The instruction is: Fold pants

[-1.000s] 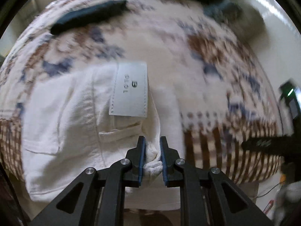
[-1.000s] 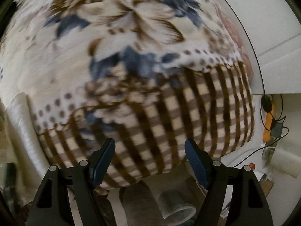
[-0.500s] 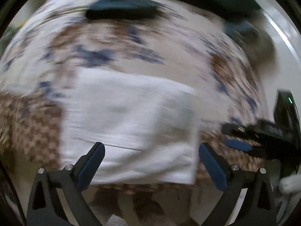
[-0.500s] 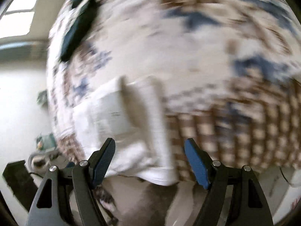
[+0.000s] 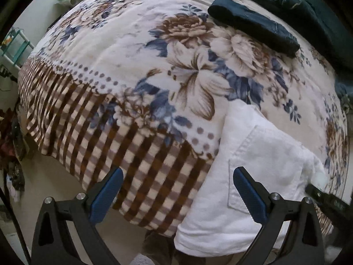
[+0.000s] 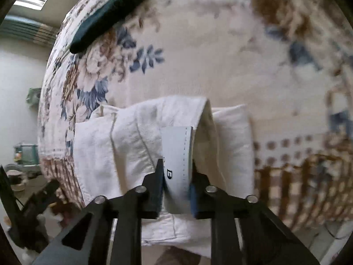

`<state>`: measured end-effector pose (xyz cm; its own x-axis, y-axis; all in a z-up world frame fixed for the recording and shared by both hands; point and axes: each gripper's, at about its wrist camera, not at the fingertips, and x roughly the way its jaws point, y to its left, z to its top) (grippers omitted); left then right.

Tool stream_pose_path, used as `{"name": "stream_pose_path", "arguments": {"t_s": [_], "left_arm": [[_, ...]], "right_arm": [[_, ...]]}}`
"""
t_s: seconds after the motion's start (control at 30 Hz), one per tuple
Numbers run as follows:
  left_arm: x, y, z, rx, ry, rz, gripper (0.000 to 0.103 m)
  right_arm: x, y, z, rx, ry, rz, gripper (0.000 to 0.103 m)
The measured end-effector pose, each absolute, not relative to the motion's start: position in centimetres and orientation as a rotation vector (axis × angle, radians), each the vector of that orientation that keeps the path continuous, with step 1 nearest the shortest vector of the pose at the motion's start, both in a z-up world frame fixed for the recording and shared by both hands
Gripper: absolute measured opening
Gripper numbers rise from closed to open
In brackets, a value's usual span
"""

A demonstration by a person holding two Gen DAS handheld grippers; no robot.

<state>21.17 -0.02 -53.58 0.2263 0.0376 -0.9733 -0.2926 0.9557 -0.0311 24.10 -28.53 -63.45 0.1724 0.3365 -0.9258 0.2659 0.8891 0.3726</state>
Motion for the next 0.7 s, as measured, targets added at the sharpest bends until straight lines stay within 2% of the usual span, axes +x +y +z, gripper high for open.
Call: {"name": "stream_pose_path", "arguments": {"t_s": [0.17, 0.3, 0.33, 0.4, 0.43, 0.5, 0.53, 0.57, 0.63, 0.7], "left_arm": [[22.7, -0.9, -53.9, -0.203, 1.31, 0.161, 0.102], [24.2, -2.1, -54.9, -0.233, 1.336, 0.069, 0.102], [24.6, -2.5, -55.1, -0.235, 1.343, 0.052, 0.102], [25.4, -3.2, -55.7, -0.258, 1.358, 0.006, 0.102], [25.7, -3.5, -56.0, -0.266, 1.368, -0.004, 0.102], [26.9, -4.1, -57.0, -0.307, 1.396, -0.045, 0.102], [27.3, -4.2, -57.3, -0.32, 1.403, -0.052, 0.102], [28.0, -4.5, -57.8, -0.353, 1.411, -0.068, 0.102], [29.5, -4.7, -59.0, -0.431, 1.438, -0.075, 0.102], [30.9, -5.1, -60.5, -0.521, 1.468, -0.101, 0.102]], "right_arm": [[21.0, -33.5, -58.3, 0.574, 1.324, -0.142, 0.015], [19.8, -38.2, -57.6, 0.543, 1.311, -0.299, 0.015], [19.6, -39.2, -57.9, 0.537, 1.32, -0.324, 0.015], [20.8, -40.3, -61.4, 0.525, 1.466, -0.264, 0.015], [21.1, -40.8, -63.9, 0.626, 1.556, -0.201, 0.015], [21.2, -41.2, -66.4, 0.764, 1.623, -0.149, 0.017], [21.0, -41.7, -66.6, 0.781, 1.622, -0.162, 0.027], [20.7, -42.2, -66.5, 0.79, 1.603, -0.183, 0.044], [19.7, -43.3, -66.1, 0.835, 1.555, -0.22, 0.065], [18.9, -44.0, -66.4, 0.89, 1.539, -0.237, 0.067]]}}
